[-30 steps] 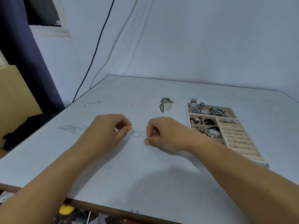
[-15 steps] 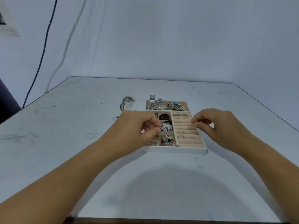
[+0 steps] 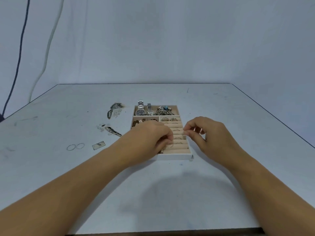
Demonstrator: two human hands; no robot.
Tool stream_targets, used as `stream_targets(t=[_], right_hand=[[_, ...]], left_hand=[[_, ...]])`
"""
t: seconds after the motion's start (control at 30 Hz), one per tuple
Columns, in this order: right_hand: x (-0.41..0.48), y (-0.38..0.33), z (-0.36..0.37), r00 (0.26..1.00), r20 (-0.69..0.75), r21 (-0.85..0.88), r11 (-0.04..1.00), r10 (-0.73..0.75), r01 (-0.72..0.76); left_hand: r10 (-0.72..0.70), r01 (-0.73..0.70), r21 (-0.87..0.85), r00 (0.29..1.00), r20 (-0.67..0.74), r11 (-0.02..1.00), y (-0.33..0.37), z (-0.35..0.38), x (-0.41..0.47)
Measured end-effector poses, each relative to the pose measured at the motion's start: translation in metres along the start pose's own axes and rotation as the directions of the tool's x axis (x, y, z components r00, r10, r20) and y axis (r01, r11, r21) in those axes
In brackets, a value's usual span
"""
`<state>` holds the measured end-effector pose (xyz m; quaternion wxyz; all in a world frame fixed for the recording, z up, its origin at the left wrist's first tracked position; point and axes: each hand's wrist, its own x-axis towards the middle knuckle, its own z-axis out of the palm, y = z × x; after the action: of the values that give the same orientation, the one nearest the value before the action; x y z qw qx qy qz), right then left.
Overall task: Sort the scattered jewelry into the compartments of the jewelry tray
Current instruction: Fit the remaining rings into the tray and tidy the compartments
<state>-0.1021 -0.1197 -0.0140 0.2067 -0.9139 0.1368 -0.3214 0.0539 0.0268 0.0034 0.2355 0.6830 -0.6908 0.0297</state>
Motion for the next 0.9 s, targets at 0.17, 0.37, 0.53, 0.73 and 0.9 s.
stream_targets(t=[0.17, 0.37, 0.53, 0.73, 0.9], right_hand=[[0.000, 0.000, -0.001, 1.000, 0.009, 0.027, 1.000, 0.009, -0.009], [-0.005, -0.007, 0.001, 0.994, 0.106, 0.056, 0.998, 0.023, -0.029], [-0.005, -0.011, 0.000, 0.984, 0.168, 0.047, 0.997, 0.056, -0.065], [-0.004, -0.012, 0.002, 0.971, 0.239, -0.014, 1.000, 0.017, -0.014], [-0.002, -0.012, 0.001, 0.954, 0.295, -0.059, 0.998, 0.052, -0.036]], left_hand=[[0.024, -0.031, 0.070, 0.995, 0.095, 0.997, -0.001, 0.003, 0.001], [-0.021, 0.024, 0.055, 0.998, -0.059, 0.998, -0.013, -0.002, -0.011], [-0.135, 0.137, 0.107, 0.990, -0.027, 0.985, -0.034, -0.009, -0.034], [-0.215, 0.214, 0.045, 0.976, 0.020, 0.976, -0.039, 0.007, -0.047], [-0.206, 0.206, 0.037, 0.978, -0.011, 0.978, -0.041, 0.009, -0.048]])
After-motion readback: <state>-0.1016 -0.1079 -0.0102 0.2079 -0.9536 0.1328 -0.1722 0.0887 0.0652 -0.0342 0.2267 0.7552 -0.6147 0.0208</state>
